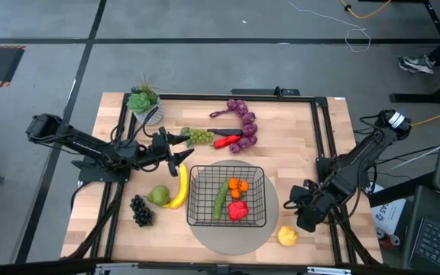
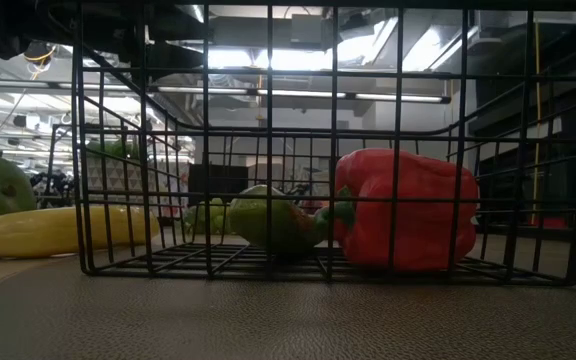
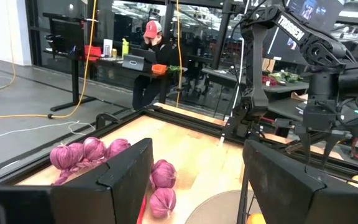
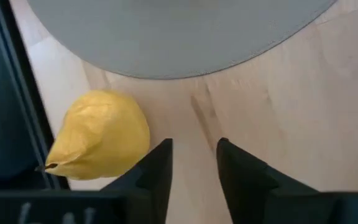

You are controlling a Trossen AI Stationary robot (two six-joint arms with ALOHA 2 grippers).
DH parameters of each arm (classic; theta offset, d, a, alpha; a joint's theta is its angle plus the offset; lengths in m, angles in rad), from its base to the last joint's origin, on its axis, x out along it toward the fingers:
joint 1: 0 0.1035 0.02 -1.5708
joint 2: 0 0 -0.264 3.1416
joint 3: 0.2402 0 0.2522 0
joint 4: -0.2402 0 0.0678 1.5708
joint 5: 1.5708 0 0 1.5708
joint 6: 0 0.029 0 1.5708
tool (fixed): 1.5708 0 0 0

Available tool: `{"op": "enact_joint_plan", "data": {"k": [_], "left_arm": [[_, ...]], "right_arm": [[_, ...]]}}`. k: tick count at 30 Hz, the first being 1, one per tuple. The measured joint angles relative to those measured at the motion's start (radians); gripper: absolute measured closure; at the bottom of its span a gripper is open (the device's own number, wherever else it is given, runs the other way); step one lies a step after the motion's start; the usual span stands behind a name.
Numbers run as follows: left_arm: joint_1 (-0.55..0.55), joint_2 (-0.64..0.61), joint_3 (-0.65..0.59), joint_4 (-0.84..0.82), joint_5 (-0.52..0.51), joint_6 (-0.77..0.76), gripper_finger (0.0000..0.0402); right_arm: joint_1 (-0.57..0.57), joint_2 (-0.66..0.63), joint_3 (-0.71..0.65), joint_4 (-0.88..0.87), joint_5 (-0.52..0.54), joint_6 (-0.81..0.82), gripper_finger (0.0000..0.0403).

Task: Build produce basket
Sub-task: Put the yellow pear into the wire basket

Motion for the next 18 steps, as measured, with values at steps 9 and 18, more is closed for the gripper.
{"op": "enact_joint_plan", "data": {"k": [9,18], "left_arm": [[0.000,0.000,0.000,0.000,0.000,0.000,0.0154],[0.000,0.000,0.000,0.000,0.000,0.000,0.0154]], "right_arm": [[0.000,-0.001,0.029,0.121,-0.206,-0.007,0.0257],[0.024,0.028,0.030,0.204,-0.198,-0.004,0.0257]]}}
